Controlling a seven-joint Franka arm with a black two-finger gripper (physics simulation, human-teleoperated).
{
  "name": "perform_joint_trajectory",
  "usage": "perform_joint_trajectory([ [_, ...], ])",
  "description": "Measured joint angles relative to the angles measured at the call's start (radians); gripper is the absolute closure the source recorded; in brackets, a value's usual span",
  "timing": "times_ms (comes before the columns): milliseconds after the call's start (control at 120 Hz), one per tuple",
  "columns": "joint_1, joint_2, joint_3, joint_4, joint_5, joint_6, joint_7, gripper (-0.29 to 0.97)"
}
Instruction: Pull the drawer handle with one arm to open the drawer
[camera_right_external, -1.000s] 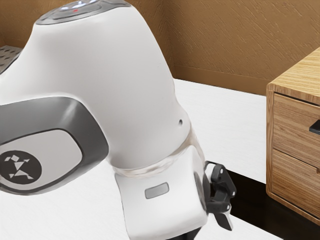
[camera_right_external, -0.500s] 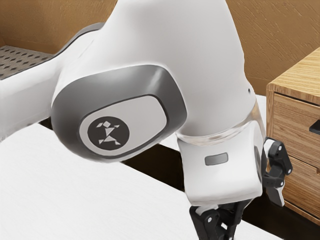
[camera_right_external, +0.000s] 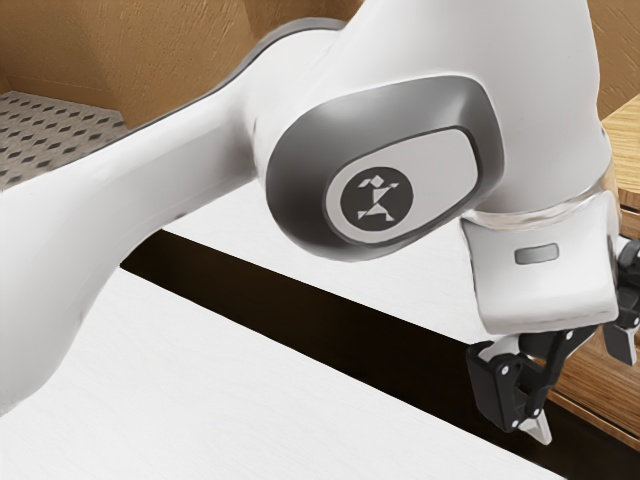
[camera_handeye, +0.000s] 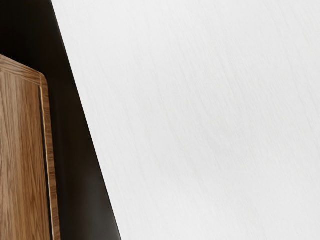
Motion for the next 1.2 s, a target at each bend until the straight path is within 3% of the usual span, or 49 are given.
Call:
perform_joint_trajectory([
  [342,0.000,0.168,0.020,0.193,0.003,-0.038,0.041,0.00],
  [558,0.000,0.188,0.034,0.250,0.005,-0.033,0.057,0.00],
  [1075,0.007,0.216,0.064,0.255,0.006,0.181,0.079,0.00],
  [1200,0.008,0.217,0.063,0.255,0.006,0.214,0.082,0.06],
])
